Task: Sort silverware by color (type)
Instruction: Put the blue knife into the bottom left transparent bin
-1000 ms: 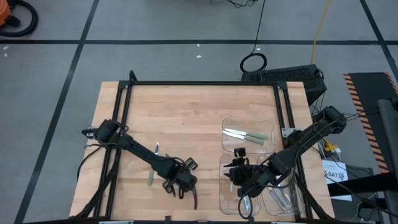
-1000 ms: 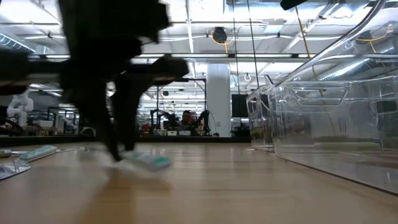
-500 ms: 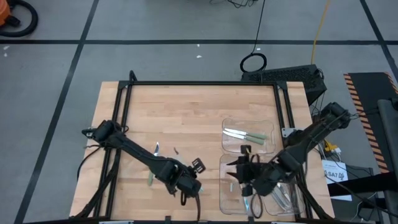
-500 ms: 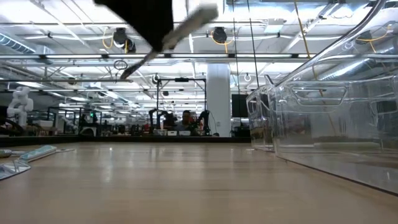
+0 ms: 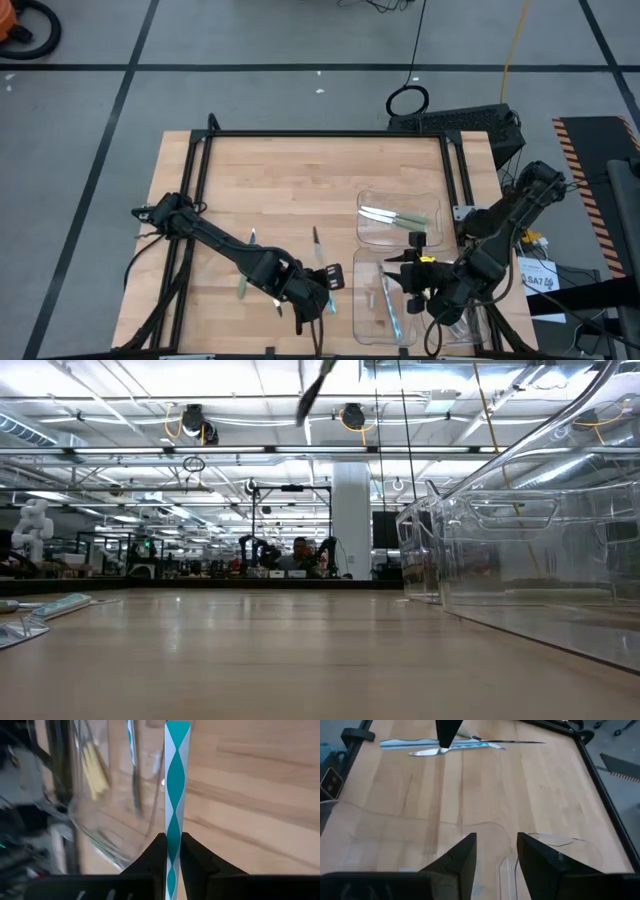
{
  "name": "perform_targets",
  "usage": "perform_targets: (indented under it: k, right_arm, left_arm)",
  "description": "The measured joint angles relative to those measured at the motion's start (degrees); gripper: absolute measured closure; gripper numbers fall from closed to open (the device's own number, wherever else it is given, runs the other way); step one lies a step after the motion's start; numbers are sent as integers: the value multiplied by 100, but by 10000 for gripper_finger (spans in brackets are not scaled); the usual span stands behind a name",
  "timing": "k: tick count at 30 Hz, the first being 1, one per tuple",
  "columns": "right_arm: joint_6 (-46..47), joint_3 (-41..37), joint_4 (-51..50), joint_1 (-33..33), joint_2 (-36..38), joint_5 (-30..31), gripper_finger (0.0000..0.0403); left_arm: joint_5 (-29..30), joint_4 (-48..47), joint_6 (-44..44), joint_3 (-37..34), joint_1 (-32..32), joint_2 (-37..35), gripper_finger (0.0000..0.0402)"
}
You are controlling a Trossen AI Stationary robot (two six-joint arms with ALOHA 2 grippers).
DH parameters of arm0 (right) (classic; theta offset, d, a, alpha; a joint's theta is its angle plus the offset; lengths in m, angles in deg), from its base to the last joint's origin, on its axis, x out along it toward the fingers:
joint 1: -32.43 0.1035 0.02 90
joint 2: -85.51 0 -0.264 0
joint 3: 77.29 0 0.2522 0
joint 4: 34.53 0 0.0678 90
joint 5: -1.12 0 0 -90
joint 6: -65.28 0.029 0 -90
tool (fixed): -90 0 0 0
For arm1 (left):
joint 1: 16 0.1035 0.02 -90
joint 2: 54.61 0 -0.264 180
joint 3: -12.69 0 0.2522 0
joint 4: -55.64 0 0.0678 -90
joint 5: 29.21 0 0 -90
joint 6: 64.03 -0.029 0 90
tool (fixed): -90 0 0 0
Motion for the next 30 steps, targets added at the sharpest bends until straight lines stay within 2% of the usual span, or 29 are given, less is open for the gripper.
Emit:
perform_targets:
  k: [4,15,26,30]
  right_arm:
    - [8,0,1,55,-4,4,267]
    - [8,-2,95,58,-33,-2,267]
    - [77,-7,90,128,-107,-6,267]
    - [98,-4,140,128,-89,3,267]
  left_arm:
    - [-2,408,-593,-1,56,3,365]
    - [80,1513,-868,-1,165,257,364]
    - [75,2028,-432,-1,164,346,364]
    - [-157,2239,-393,-1,145,415,364]
